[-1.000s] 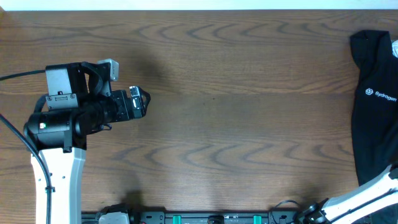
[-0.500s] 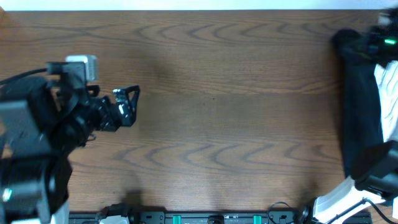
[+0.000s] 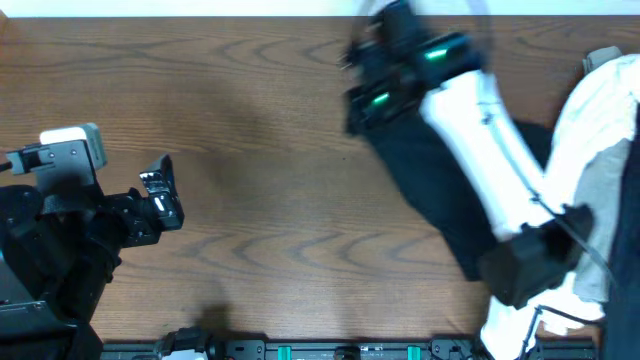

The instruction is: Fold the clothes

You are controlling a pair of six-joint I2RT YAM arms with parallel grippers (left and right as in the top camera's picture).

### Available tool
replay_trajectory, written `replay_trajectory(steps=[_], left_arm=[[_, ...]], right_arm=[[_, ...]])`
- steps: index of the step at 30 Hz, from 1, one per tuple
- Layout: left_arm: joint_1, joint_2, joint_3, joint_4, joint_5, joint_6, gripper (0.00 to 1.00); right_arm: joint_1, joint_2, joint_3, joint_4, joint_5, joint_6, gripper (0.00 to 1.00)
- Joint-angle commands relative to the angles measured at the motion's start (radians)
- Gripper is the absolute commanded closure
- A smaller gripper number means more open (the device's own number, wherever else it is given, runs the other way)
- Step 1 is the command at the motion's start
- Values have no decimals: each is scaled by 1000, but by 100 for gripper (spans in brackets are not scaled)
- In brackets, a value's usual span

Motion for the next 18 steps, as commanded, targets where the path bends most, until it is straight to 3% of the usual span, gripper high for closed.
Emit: replay_trajectory(steps=[1, 4, 7, 10, 14, 18], left_arm=[[-1, -1, 15, -8, -113, 17, 2], [-1, -1, 15, -7, -161, 17, 2], [-1, 0, 14, -8, -163, 17, 2], [-1, 3, 14, -11, -163, 17, 2], [-1, 8, 14, -18, -132, 16, 2], [-1, 42, 11, -41, 68, 17, 2]], right_arm=[[156, 66, 6, 5, -31, -61, 94], [275, 100, 6, 3, -34, -175, 87], [358, 102, 7, 12, 41, -220, 65], [385, 71, 10, 29, 159, -192, 50], [312, 3, 10, 30, 283, -85, 31], [139, -43, 10, 8, 319, 24, 19]])
